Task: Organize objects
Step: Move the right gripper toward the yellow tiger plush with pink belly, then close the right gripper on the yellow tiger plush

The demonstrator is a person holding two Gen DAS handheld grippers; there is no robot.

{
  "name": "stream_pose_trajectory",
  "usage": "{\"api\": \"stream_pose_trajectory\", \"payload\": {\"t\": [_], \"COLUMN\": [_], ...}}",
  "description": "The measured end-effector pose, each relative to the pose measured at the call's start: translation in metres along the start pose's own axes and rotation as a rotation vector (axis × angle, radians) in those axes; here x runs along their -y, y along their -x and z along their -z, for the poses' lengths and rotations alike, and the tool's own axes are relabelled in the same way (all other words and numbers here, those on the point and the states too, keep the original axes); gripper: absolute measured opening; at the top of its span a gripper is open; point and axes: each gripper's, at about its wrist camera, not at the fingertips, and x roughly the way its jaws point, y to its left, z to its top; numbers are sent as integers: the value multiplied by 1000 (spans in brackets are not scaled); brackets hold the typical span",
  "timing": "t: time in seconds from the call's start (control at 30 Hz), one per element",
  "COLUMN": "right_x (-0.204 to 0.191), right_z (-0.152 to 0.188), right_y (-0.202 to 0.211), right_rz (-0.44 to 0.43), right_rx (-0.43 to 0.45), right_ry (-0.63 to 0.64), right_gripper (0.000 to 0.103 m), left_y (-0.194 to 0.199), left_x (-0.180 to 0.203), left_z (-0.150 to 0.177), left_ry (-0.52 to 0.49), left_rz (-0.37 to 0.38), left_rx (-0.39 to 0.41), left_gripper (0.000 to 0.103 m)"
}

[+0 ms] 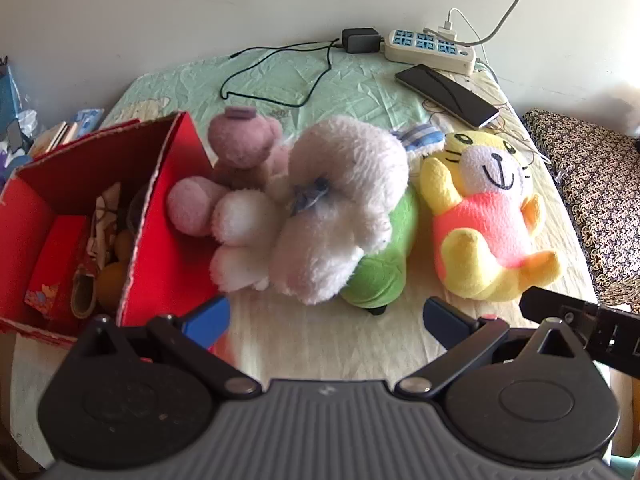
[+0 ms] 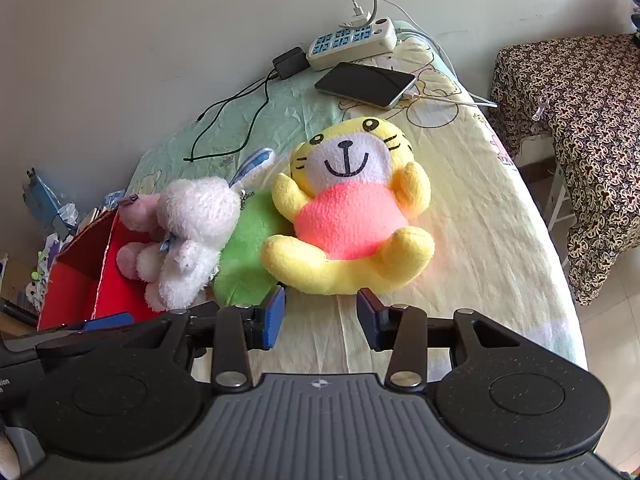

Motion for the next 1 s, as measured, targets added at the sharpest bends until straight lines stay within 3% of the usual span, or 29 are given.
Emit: {"api": "stream_pose_trajectory", "payload": {"t": [0.6,0.77,1.0], "right_x": [5,13,42], "right_z": [-3,-5,-19], "right_y": [-6,-5,1], "right_rz": [-17,-37,-36], "right_rx": [-9,1,52], "right_ry": [-13,-29,-96], "right_gripper": [44,44,44], "left_y": [-7,-1,13], "left_x": [10,17,36], "left_z": [-2,2,5], "left_ry": [-18,-70,-157], "left_rz": [-4,48,203], "left_rx": [-14,15,97], "left_gripper": [103,101,101]}}
